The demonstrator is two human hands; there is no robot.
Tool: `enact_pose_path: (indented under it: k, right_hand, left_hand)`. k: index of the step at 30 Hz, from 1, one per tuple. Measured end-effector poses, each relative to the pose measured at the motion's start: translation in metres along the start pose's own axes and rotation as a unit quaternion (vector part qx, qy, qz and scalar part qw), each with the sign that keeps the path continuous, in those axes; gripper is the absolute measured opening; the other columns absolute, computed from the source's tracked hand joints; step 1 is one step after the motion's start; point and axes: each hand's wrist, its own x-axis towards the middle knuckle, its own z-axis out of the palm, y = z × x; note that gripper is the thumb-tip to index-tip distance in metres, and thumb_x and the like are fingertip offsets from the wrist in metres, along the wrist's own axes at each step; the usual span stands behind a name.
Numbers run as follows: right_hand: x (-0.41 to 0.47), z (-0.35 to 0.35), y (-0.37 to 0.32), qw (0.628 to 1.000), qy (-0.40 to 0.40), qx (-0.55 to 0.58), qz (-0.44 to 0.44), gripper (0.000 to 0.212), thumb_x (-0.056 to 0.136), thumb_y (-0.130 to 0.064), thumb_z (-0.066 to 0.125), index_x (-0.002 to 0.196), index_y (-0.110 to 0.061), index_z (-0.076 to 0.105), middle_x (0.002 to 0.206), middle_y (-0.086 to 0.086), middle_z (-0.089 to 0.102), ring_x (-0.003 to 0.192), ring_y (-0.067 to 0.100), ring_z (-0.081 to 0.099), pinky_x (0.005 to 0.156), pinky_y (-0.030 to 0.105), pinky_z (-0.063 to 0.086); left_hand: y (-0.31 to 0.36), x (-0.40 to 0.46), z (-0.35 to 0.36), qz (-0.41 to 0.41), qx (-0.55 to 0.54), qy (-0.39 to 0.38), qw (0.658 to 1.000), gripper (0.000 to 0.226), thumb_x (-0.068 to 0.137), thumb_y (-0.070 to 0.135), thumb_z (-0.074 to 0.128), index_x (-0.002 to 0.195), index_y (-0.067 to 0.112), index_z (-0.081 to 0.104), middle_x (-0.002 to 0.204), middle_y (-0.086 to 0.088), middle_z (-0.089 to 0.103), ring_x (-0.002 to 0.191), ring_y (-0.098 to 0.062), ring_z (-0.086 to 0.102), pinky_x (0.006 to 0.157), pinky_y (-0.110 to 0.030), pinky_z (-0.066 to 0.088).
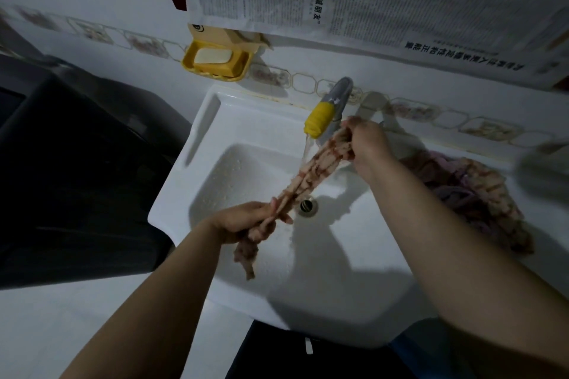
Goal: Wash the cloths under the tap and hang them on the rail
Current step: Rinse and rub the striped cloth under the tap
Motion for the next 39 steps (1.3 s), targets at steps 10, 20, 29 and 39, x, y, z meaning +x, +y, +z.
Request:
enact_pose_path:
  k: [10,20,29,39]
  right_hand:
    - [-0.02,-0.001,0.003,0.939,-0.132,0.315,0.03,0.028,0.09,0.011,0.044,0.071,-0.008,0.053,0.051,0.002,0.06,0.052,0.011,0.058,0.055,0.021,0.051]
    - [-0.095,-0.013,0.054,0.934,-0.356,-0.006,0.018,0.016,0.089,0.003,0.058,0.102,-0.006,0.059,0.1,0.01,0.067,0.09,0.022,0.067,0.078,0.028,0.057]
    - [-0.062,-0.024,0.038,0.962,-0.224,-0.091,-0.128,0.032,0.084,-0.004,0.066,0.11,-0.023,0.06,0.094,0.003,0.064,0.085,0.013,0.063,0.074,0.028,0.054]
    - [0.017,-0.048,0.017,0.989,-0.009,-0.125,-0.084,0.073,0.072,-0.01,0.072,0.138,-0.012,0.041,0.125,0.006,0.053,0.107,0.02,0.054,0.075,0.01,0.047]
  left_hand:
    - [-0.006,0.025,0.035,-0.002,-0.255,0.095,0.962,0.047,0.09,0.058,0.045,0.094,0.011,0.051,0.063,0.0,0.038,0.051,-0.01,0.047,0.083,-0.04,0.053]
    - [0.058,0.036,0.038,0.126,-0.426,0.19,0.876,0.063,0.093,0.065,0.028,0.088,0.012,0.063,0.087,-0.009,0.072,0.088,-0.027,0.071,0.07,-0.032,0.058]
    - [0.052,0.027,0.054,0.101,-0.118,-0.05,0.987,0.072,0.073,0.034,0.078,0.132,0.006,0.048,0.117,-0.011,0.061,0.107,-0.019,0.06,0.089,-0.03,0.051]
    - [0.054,0.023,0.068,-0.024,-0.212,0.065,0.975,0.012,0.091,0.008,0.056,0.097,0.017,0.061,0.086,-0.001,0.067,0.081,-0.016,0.065,0.08,-0.038,0.055]
